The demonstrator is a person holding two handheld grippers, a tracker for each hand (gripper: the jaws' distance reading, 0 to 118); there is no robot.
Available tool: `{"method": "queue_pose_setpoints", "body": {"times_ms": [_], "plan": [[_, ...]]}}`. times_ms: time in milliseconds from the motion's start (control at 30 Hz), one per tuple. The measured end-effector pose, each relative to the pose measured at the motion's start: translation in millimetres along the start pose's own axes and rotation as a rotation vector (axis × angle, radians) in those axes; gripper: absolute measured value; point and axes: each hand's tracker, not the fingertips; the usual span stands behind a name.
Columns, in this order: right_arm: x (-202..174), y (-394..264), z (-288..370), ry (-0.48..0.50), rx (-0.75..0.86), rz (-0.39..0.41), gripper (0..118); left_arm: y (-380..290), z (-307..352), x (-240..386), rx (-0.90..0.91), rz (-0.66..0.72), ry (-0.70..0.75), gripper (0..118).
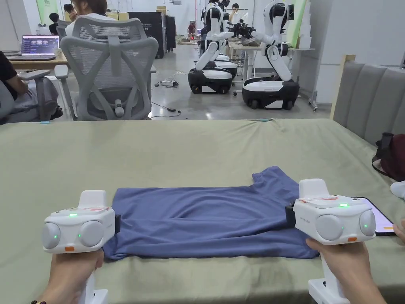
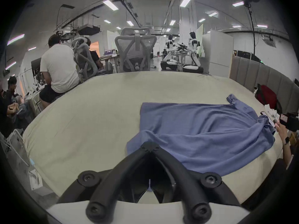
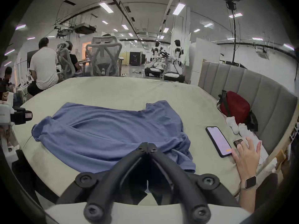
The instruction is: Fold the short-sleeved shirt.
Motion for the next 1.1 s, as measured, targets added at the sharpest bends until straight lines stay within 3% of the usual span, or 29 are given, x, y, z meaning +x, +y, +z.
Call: {"method": "queue_pose_setpoints", "body": {"times_ms": [300,333,433,567,700,733,800,933,967,1033,1100], "plan": [[5.7,17.3,-17.6,0.022,0.012,-0.018,0,70.5,-88.7,1.2,-0.059,0.051,-0.036,0],[5.6,18.8,-20.7,0.027,0.011,-0.018,0,78.4,-104.5,2.9,-0.066,0.054,-0.032,5],[7.3,23.2,-36.8,0.033,-0.001,-0.008,0,97.3,-156.7,8.9,-0.124,0.047,0.013,114],[8.9,23.0,-46.7,0.016,-0.006,-0.009,0,109.4,-204.3,22.0,-0.145,0.016,0.067,104],[14.3,23.2,-62.2,0.030,-0.034,-0.007,0,110.5,-246.5,25.1,-0.296,0.040,0.062,98],[14.3,23.8,-65.4,0.021,-0.037,-0.001,0,109.0,-252.4,24.5,-0.279,0.044,0.067,94],[14.7,24.6,-69.6,0.006,-0.037,-0.004,0,106.7,-261.3,24.5,-0.305,0.040,0.059,75],[14.1,26.0,-69.0,0.002,-0.053,-0.005,0,101.8,-253.9,28.7,-0.303,0.022,0.033,67],[16.4,25.3,-72.7,0.002,-0.060,-0.004,0,103.4,-250.2,31.0,-0.290,0.018,0.018,50],[17.8,27.1,-78.7,0.001,-0.072,-0.007,0,102.6,-243.0,29.3,-0.264,0.015,-0.032,4],[20.0,31.4,-81.6,0.005,-0.076,-0.010,0,104.4,-232.2,40.2,-0.235,-0.032,0.005,2]]}}
